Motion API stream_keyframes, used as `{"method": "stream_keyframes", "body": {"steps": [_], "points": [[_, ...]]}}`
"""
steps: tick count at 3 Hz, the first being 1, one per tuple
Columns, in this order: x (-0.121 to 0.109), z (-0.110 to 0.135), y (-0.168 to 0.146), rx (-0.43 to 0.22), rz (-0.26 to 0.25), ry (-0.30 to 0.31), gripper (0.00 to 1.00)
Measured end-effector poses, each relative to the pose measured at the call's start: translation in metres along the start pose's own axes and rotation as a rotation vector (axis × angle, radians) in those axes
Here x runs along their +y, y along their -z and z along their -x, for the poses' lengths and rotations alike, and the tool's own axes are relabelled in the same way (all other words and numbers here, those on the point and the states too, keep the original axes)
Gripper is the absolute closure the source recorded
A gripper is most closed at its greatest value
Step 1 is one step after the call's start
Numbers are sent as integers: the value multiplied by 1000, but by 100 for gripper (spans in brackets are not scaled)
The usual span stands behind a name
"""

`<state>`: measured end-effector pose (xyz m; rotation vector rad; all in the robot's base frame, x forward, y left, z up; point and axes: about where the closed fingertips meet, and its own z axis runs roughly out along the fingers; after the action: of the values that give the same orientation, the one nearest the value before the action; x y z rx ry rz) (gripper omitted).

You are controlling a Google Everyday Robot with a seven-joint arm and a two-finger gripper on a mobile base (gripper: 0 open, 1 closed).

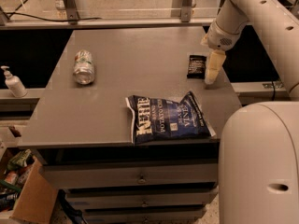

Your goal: Move rxbar chocolate near 7up can

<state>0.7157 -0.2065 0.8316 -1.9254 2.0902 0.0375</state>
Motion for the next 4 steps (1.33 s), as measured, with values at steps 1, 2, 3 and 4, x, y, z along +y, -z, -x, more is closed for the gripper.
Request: {"method": "stream_keyframes", "body": {"steps": [1,2,3,4], "points": [[-8,0,-11,3,15,3,8],[-13,4,-21,4,33,3,47],[-14,5,-16,4,32,3,70],[-14,6,-13,4,32,3,93]]}}
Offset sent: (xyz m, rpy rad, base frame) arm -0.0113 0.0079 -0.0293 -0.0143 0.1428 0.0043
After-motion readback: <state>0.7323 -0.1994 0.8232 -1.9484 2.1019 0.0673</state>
